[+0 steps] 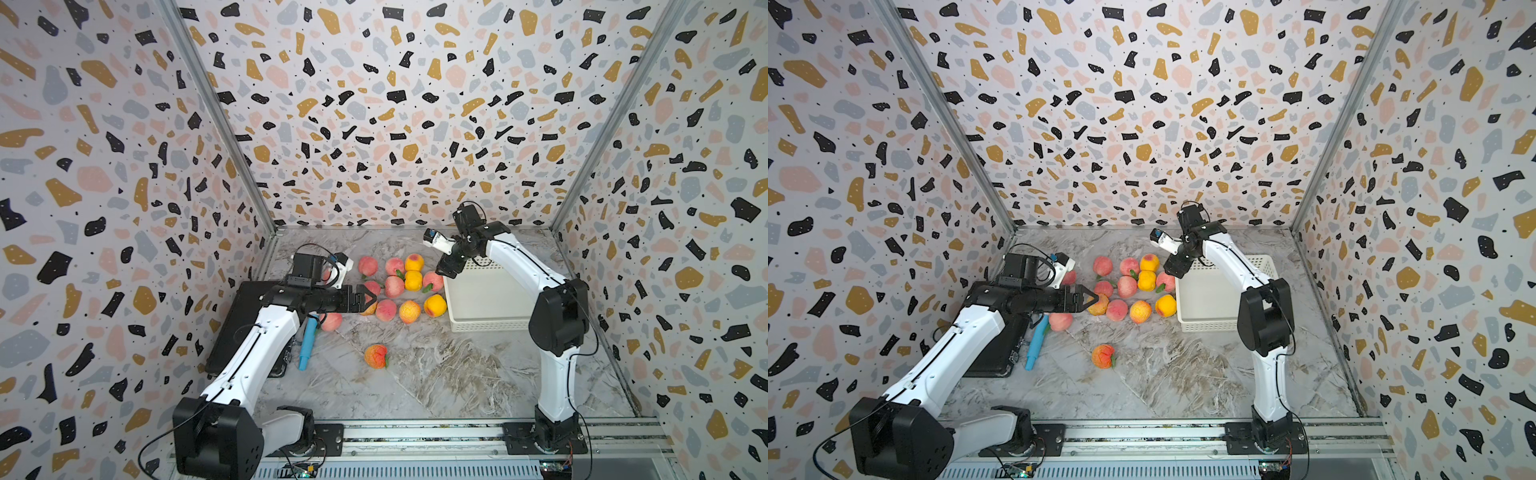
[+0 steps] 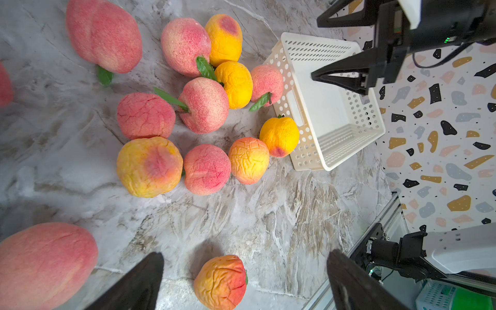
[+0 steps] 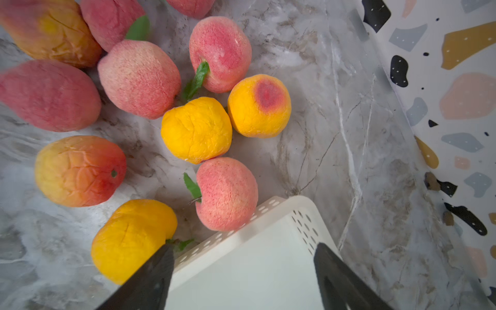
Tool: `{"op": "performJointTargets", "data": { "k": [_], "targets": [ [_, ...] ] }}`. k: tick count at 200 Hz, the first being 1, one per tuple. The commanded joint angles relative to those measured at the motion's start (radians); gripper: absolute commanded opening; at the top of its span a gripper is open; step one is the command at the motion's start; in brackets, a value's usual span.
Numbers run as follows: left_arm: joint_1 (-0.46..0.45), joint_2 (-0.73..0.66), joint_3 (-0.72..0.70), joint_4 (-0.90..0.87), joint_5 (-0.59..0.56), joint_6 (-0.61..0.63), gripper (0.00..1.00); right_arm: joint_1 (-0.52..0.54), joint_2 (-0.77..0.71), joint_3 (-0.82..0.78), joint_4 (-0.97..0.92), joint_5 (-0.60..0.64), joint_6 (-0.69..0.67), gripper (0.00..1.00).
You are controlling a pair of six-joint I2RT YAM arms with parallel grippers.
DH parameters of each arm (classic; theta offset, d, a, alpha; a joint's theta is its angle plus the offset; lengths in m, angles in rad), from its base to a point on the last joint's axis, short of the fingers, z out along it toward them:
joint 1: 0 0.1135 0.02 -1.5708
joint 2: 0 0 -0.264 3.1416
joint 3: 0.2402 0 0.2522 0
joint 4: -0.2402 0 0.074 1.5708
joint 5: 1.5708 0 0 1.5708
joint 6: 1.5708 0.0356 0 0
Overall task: Put the peaches into the basket
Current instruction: Pick up the peach from the center of the board.
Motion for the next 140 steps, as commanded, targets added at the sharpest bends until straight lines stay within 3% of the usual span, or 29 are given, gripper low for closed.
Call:
{"op": "performJointTargets", "data": {
  "k": [1, 140],
  "targets": [
    [-0.003, -0.012, -0.012, -0.006, -0.013, 0.026, 0.96, 0.033, 0.032, 0.053, -0.087, 0.059, -0.052, 0.86],
    [-0.003, -0.024, -0.009, -0.028, -0.027, 0.031, 0.98, 0.109, 0.267, 0.250, -0.161, 0.218, -0.123, 0.85]
  ]
}}
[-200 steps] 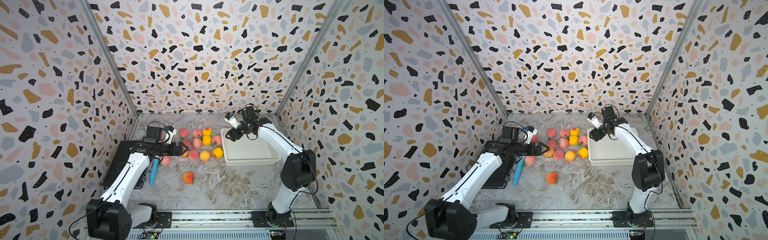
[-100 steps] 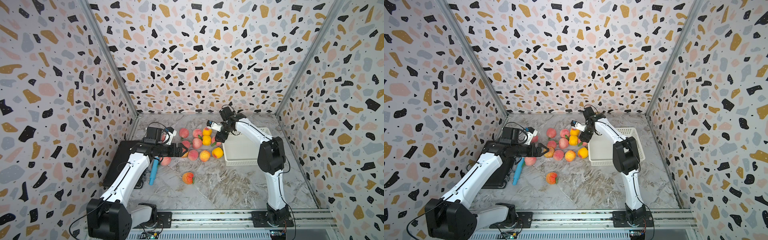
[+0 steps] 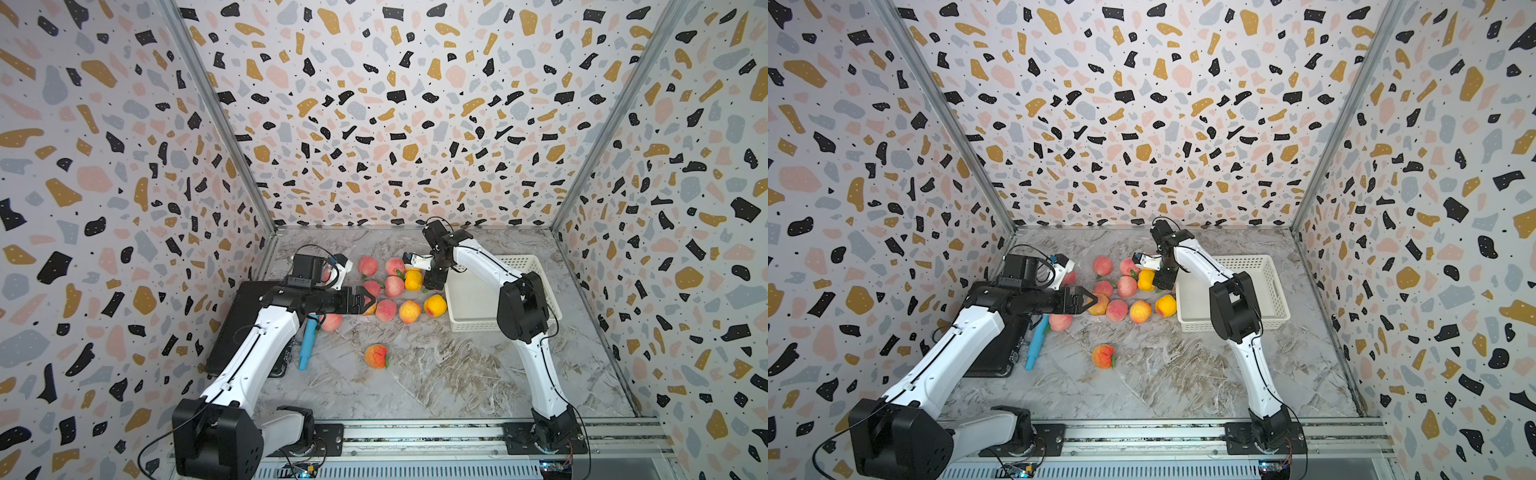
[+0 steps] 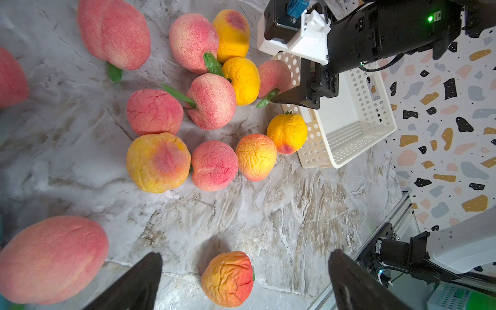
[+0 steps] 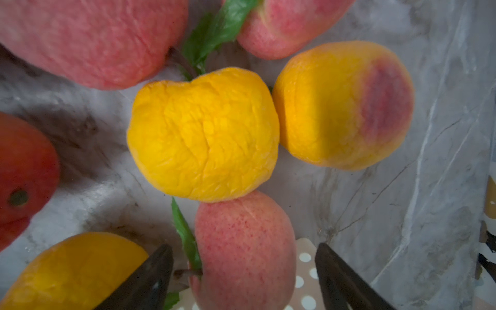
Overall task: Put the peaches into the basket
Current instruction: Pick up the peach from the center of the board.
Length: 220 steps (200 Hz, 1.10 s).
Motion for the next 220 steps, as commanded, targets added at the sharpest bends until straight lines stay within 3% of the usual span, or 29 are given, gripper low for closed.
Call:
{"op": "performJointTargets", "data": {
  "k": [1, 79, 138, 220],
  "targets": [
    [-0.003, -0.018, -0.007, -0.012, 0.001, 0.013, 0.98, 0.009, 0.016, 0.058, -0.049, 0.040, -0.005, 0.85],
    [-0.002, -0.025, -0.006, -0.014, -0.002, 0.013, 0.99, 0.024, 0.035, 0.059, -0.028, 0.083, -0.011, 0.71],
    [-0.002, -0.028, -0.004, -0.016, -0.008, 0.013, 1.00, 0.028, -0.015, 0.073, -0.030, 0.091, 0.004, 0.50],
    [-0.002, -0.040, -0.005, -0.011, 0.013, 0.025, 0.98, 0.041, -0.187, 0.066, -0.001, 0.055, 0.088, 0.46]
  ]
}}
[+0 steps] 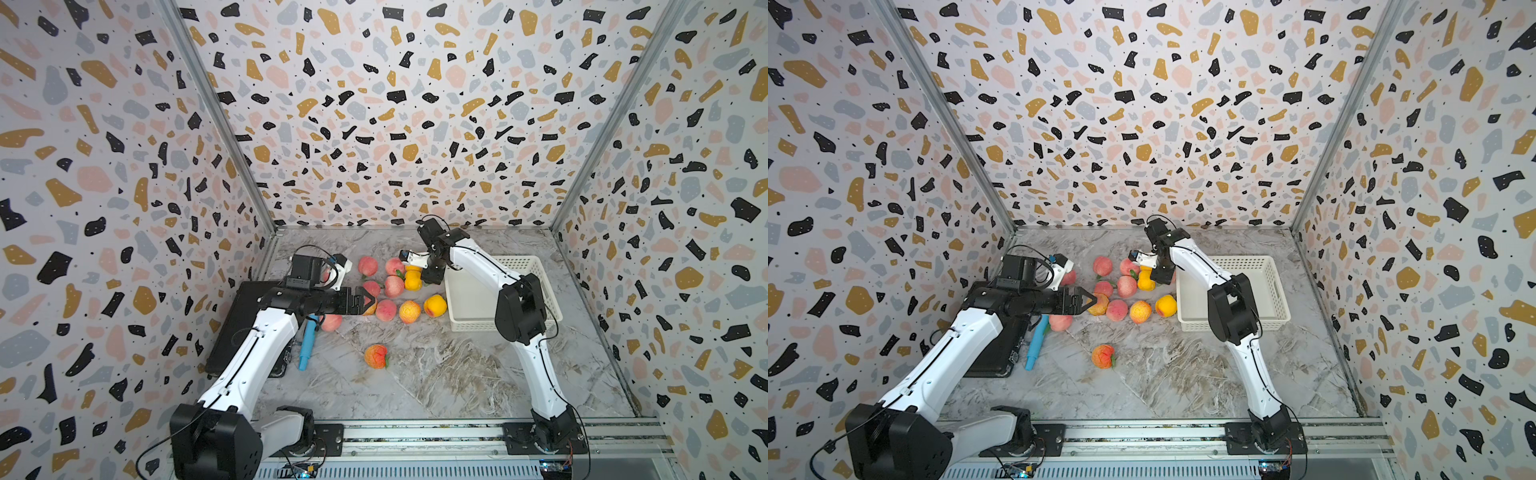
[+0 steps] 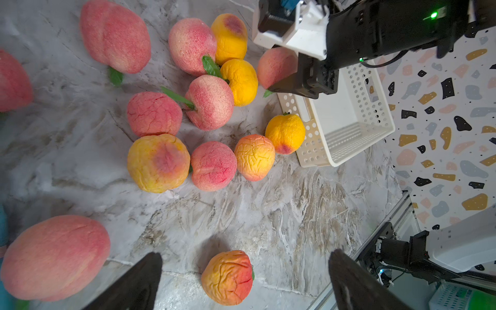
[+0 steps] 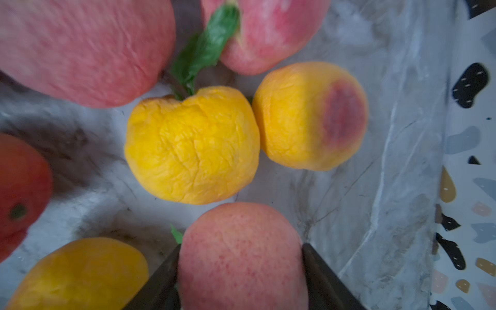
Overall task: Put the peaches into the basket
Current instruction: Pick up the peach from the center of the board, then place the peach in the basket.
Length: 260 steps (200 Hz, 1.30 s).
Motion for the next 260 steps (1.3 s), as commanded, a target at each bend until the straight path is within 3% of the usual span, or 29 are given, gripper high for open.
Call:
{"op": "performJointTargets", "data": {
  "k": [1, 56, 97, 122, 178, 227, 260],
  "targets": [
    [-0.002, -0.016, -0.005, -0.005, 0.014, 0.020, 0.98, 0.008, -0.142, 0.035, -0.003, -0.013, 0.041, 0.45],
    [-0.003, -0.011, 0.004, -0.005, 0.021, 0.018, 0.98, -0.010, -0.329, -0.105, 0.055, 0.142, 0.166, 0.49],
    [-0.003, -0.032, -0.004, 0.005, 0.049, 0.022, 0.97, -0.143, -0.529, -0.390, 0.228, 0.187, 0.442, 0.50],
    [-0.014, -0.045, -0.006, 0.022, 0.095, 0.029, 0.95, -0.259, -0.600, -0.553, 0.262, 0.128, 0.631, 0.51],
    [-0.105, -0.097, -0.011, 0.035, 0.155, 0.088, 0.95, -0.457, -0.549, -0.694, 0.335, 0.125, 0.903, 0.50],
    [-0.177, -0.144, -0.030, 0.062, 0.142, 0.118, 0.95, -0.554, -0.462, -0.742, 0.421, 0.092, 1.001, 0.51],
    [-0.182, -0.113, -0.021, 0.036, 0.053, 0.106, 0.95, -0.575, -0.421, -0.747, 0.428, 0.080, 1.008, 0.56]
  ]
}}
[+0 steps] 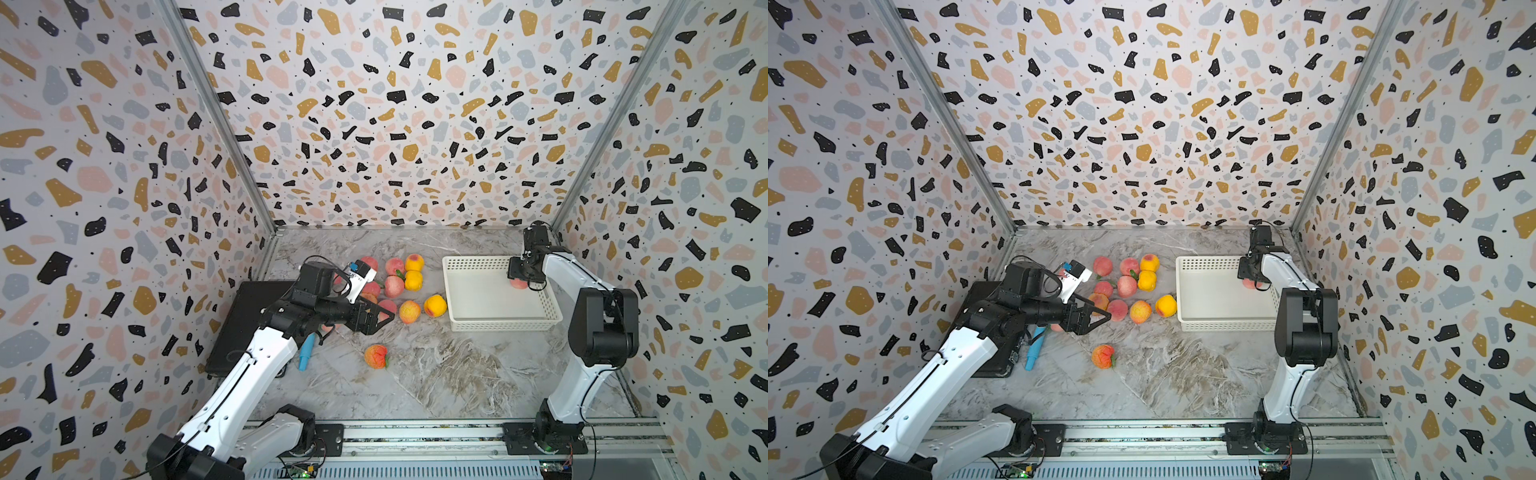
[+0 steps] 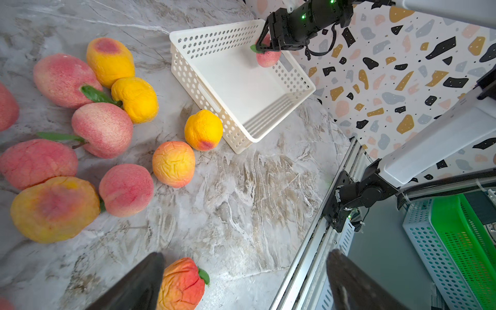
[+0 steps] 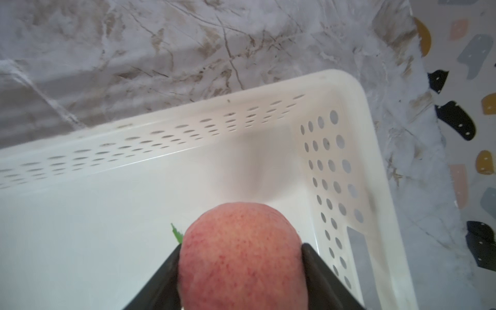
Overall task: Put the peaches into the basket
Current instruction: Place the peach in the basket.
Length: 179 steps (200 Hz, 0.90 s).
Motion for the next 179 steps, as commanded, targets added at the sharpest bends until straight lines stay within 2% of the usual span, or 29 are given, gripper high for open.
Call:
{"op": "performJointTargets", "data": {
  "k": [1, 32, 58, 80, 115, 144, 154, 165, 179],
  "targets": [
    [-0.004, 0.016, -0.005, 0.016, -0.069, 0.006, 0.96, -0.004, -0.003, -0.005, 0.026, -0.020, 0.041, 0.56],
    [-0.004, 0.031, -0.004, 0.007, -0.220, -0.044, 0.96, -0.012, 0.016, -0.012, 0.040, -0.041, 0.031, 0.64],
    [-0.003, 0.062, 0.008, -0.054, -0.429, -0.136, 0.97, -0.013, 0.009, -0.021, 0.036, -0.063, 0.025, 0.78],
    [-0.003, 0.070, -0.001, -0.082, -0.539, -0.217, 0.97, -0.013, -0.020, -0.039, 0.048, -0.054, 0.016, 0.88],
    [-0.003, 0.076, -0.019, -0.086, -0.635, -0.283, 0.97, -0.013, -0.064, -0.038, 0.036, -0.070, 0.005, 0.90],
    [0.018, 0.074, -0.027, -0.110, -0.741, -0.343, 1.00, -0.012, -0.162, -0.065, 0.032, -0.098, 0.027, 0.90],
    [0.037, 0.073, -0.035, -0.110, -0.748, -0.356, 1.00, -0.013, -0.211, -0.092, 0.040, -0.138, 0.045, 0.91],
    [0.058, 0.072, -0.044, -0.105, -0.746, -0.364, 0.99, -0.009, -0.277, -0.144, 0.067, -0.210, 0.070, 0.99],
    [0.086, 0.081, -0.054, -0.093, -0.739, -0.370, 0.99, 0.006, -0.367, -0.231, 0.120, -0.262, 0.093, 0.99]
  ]
}}
